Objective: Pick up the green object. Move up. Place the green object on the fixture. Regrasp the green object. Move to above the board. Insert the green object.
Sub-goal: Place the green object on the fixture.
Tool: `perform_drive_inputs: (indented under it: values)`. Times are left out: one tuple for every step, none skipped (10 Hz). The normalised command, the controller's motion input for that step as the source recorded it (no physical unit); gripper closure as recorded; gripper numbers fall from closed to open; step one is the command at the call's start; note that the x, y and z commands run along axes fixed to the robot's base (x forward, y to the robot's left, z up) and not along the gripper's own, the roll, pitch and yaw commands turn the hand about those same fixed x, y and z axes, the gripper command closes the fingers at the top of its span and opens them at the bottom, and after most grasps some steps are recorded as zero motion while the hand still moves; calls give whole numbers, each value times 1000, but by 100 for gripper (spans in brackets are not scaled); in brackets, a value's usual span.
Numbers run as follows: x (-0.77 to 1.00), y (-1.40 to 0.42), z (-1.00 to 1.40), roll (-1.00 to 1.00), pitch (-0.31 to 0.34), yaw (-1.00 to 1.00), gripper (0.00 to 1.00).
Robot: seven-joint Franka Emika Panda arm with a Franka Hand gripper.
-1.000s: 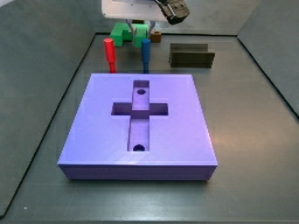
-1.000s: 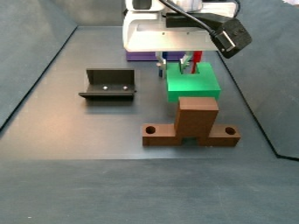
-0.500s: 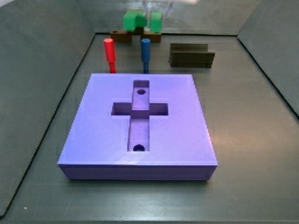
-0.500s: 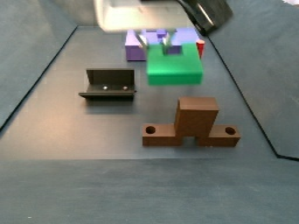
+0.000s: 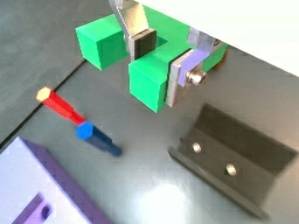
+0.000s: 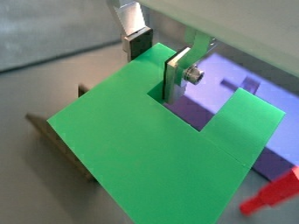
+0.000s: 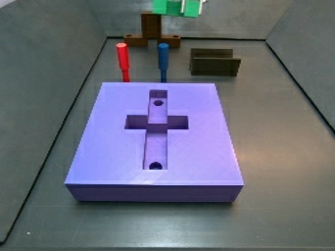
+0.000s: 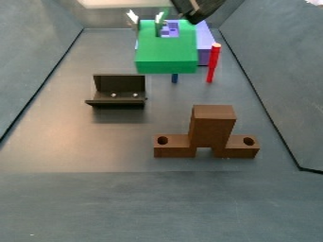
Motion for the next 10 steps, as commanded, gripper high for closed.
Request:
perform_drive_inputs:
  values:
    - [751,114,0,-957,-337,-106,100]
    - [829,140,-23,-926,-183,-49,100]
    - [883,74,-74,-874,-89,-14,100]
    - [889,0,-51,-909,0,-6,100]
    - [886,0,-46,-917,0,0,100]
    - [889,0,-46,-917,0,-23,100]
    - [911,0,0,-883,0,-89,100]
    - [911,0,0,-871,0,-103,100]
    - [743,131,0,-814,100,-151,100]
    - [394,94,0,-380,163,-134,100]
